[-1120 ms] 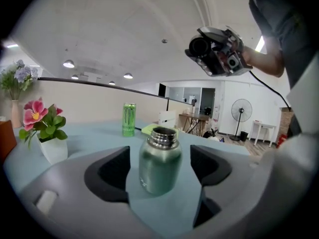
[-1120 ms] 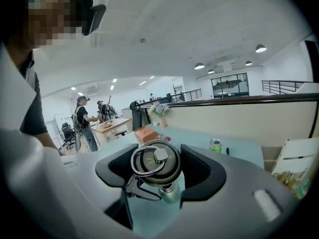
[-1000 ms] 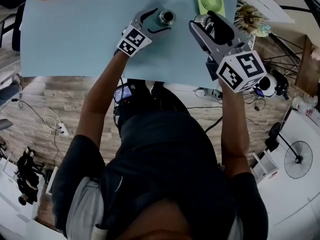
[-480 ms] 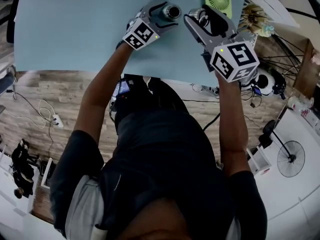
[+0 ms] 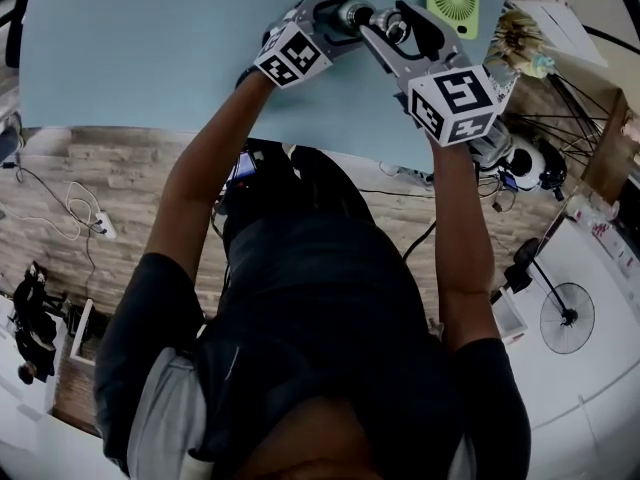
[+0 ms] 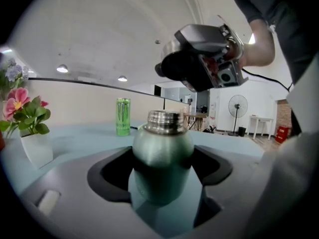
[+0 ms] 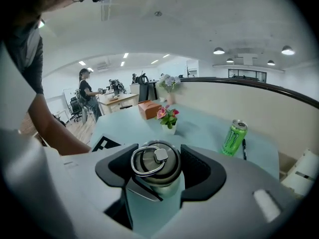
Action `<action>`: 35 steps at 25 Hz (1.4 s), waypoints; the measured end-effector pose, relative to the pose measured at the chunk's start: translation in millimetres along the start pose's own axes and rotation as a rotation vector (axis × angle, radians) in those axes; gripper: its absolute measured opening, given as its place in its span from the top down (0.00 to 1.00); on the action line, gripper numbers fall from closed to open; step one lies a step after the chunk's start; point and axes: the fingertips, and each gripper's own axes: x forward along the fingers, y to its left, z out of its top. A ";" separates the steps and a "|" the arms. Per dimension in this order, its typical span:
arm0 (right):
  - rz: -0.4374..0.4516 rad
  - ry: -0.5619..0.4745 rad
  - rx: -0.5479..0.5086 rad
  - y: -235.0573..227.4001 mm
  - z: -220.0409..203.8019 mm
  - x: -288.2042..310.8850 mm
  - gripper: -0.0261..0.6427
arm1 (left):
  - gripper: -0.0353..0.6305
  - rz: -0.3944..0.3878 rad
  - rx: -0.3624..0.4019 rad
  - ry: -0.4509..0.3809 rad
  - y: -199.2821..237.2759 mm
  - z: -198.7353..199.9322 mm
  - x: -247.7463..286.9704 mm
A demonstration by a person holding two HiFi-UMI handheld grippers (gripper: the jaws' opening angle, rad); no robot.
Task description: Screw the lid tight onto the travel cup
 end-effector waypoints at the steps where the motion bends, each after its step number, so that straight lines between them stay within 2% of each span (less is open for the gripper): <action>1: 0.002 0.012 -0.017 1.1 -2.5 3.9 0.56 | 0.32 -0.003 -0.004 0.001 -0.1 -0.3 -0.4; 13: 0.009 0.119 -0.186 3.7 -28.5 39.3 0.56 | 0.32 -0.020 -0.022 -0.017 0.8 1.4 0.3; 23: 0.008 0.159 -0.266 -0.4 -39.3 48.7 0.56 | 0.32 -0.022 -0.017 -0.018 0.0 3.3 -0.5; 29: 0.047 0.160 -0.291 2.5 -44.8 53.9 0.56 | 0.32 -0.022 -0.017 -0.017 -0.3 3.3 1.5; 35: 0.072 0.207 -0.357 6.9 -53.0 60.1 0.56 | 0.32 -0.023 -0.020 -0.017 -0.3 2.4 0.0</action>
